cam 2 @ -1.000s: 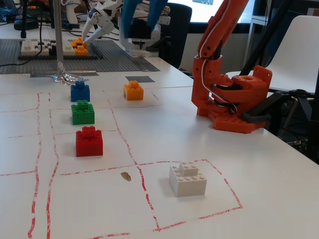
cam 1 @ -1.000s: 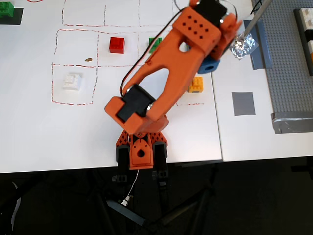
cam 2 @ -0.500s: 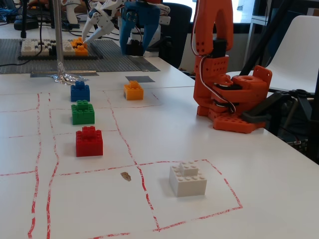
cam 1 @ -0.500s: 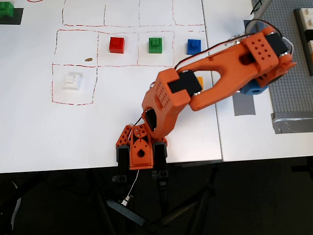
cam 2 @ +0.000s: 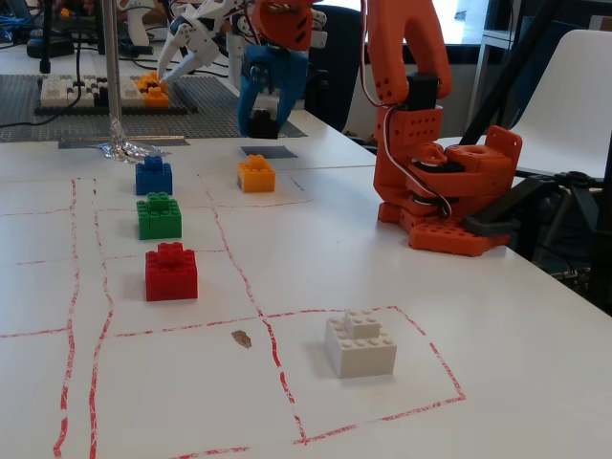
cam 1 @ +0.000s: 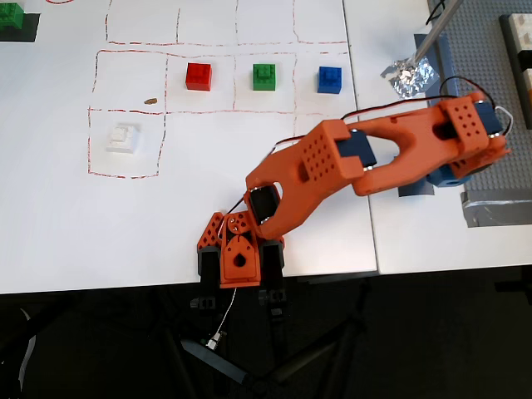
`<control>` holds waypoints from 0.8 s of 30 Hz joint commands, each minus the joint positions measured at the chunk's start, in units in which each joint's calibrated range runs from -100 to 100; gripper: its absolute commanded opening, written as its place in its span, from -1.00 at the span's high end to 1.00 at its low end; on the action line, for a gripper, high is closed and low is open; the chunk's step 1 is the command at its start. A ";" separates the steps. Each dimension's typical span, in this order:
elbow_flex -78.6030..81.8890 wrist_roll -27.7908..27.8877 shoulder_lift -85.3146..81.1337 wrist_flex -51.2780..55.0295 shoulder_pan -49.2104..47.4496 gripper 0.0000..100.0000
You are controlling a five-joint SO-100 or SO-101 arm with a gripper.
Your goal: Grab the block and put it in the grey marker
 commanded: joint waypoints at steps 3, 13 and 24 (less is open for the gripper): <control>-4.14 1.12 -2.35 -2.19 2.21 1.00; -1.51 1.71 -0.45 -3.57 2.29 0.86; 4.74 3.86 0.15 -6.76 3.71 0.50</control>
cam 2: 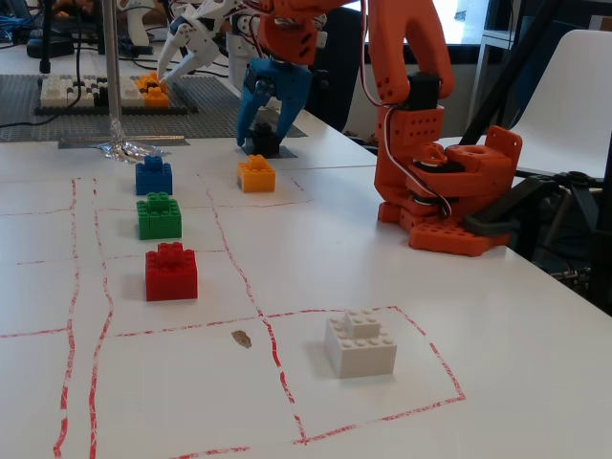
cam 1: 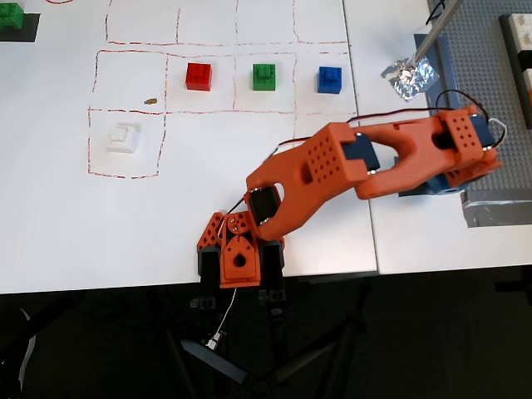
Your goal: Grab the block and put it in the grey marker
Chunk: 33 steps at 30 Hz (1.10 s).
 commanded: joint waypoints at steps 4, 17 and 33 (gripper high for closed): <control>1.14 0.98 -3.55 -0.97 2.10 0.42; -7.02 1.22 -15.70 14.62 3.07 0.34; 12.38 2.74 -54.04 29.40 -5.05 0.72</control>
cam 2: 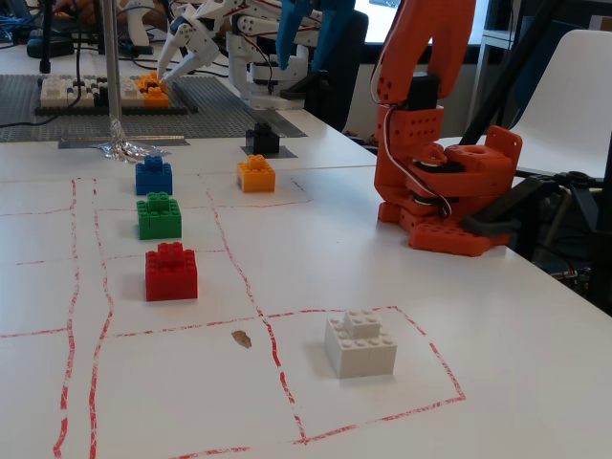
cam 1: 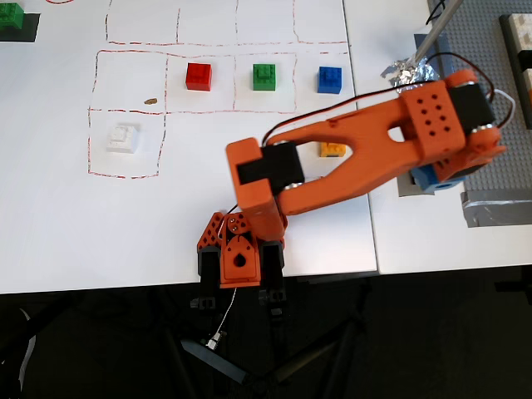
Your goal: Grab the block and put it in the grey marker
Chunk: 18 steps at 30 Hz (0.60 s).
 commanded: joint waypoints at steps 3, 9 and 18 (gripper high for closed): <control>6.19 1.27 -19.00 5.65 -7.91 0.82; 16.71 -2.78 -30.29 4.26 -19.29 0.99; 31.58 -21.20 -39.94 -8.89 -46.11 1.00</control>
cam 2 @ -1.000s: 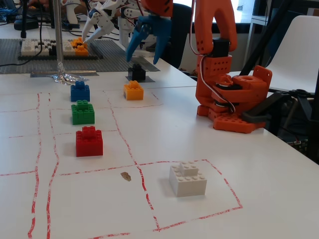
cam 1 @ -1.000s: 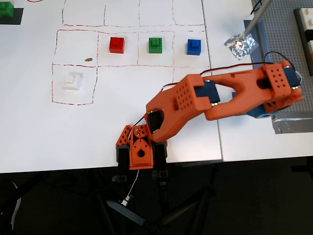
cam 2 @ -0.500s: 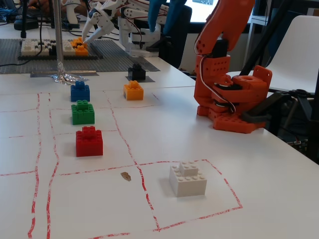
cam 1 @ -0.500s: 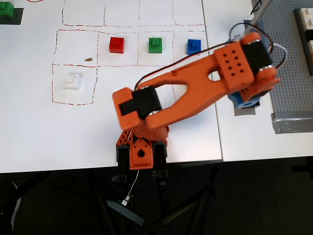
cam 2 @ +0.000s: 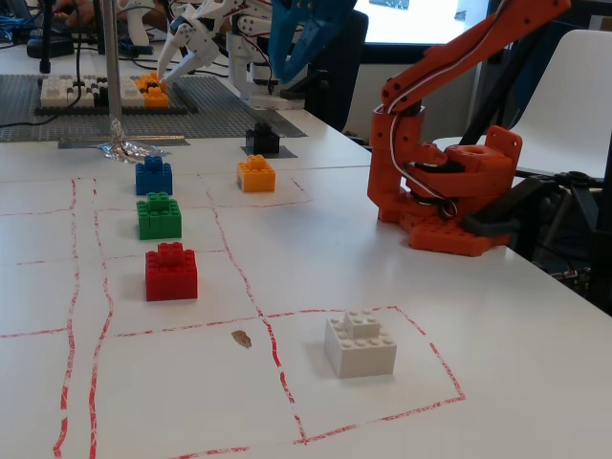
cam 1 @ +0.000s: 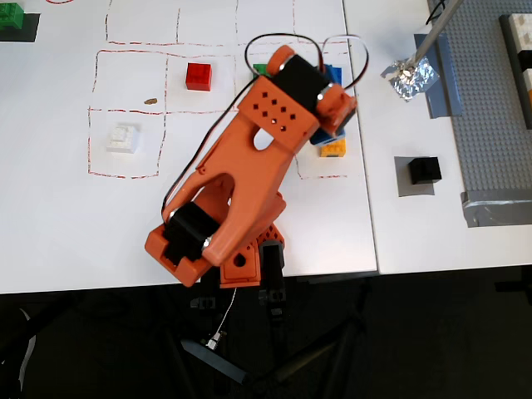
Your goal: Grab the block and put it in the grey marker
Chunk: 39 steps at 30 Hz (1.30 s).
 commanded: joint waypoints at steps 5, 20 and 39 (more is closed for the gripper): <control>8.73 -17.83 -8.49 -14.51 -22.68 1.00; 41.54 -31.45 -29.35 -36.55 -44.73 1.00; 60.67 -32.97 -45.46 -36.39 -48.88 1.00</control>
